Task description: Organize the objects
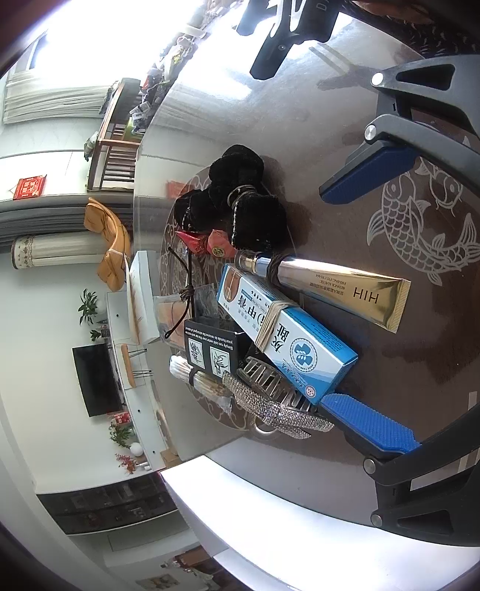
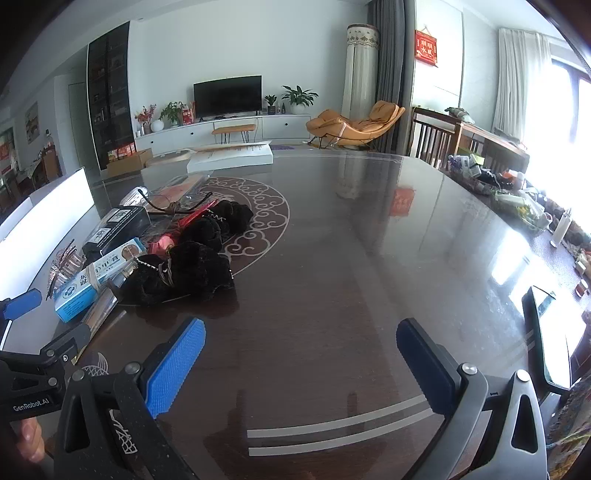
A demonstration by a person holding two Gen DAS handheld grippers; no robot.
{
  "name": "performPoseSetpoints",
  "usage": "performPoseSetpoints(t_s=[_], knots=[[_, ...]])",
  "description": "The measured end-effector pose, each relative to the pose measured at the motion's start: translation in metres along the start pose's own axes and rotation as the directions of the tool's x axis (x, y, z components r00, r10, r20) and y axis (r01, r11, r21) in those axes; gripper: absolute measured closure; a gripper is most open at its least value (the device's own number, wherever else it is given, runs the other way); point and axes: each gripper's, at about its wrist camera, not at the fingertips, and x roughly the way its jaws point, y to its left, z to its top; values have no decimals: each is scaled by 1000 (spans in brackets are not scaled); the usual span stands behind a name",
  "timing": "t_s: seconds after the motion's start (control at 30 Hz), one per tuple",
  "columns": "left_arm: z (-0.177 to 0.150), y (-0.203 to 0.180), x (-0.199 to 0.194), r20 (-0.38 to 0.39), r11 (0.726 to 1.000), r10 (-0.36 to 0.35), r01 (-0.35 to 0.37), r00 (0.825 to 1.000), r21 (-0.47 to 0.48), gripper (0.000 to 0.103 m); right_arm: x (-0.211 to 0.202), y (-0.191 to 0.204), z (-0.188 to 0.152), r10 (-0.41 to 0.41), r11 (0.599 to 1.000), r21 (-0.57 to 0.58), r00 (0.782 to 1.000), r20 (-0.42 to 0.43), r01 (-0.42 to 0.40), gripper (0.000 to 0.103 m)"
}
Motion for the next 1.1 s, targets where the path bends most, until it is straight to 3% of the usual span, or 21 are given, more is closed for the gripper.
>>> performPoseSetpoints(t_s=[1.1], knots=[[-6, 5, 14, -37, 1000, -26, 26, 999, -11, 0, 13, 11, -5, 24, 999, -42, 998, -52, -26, 0]])
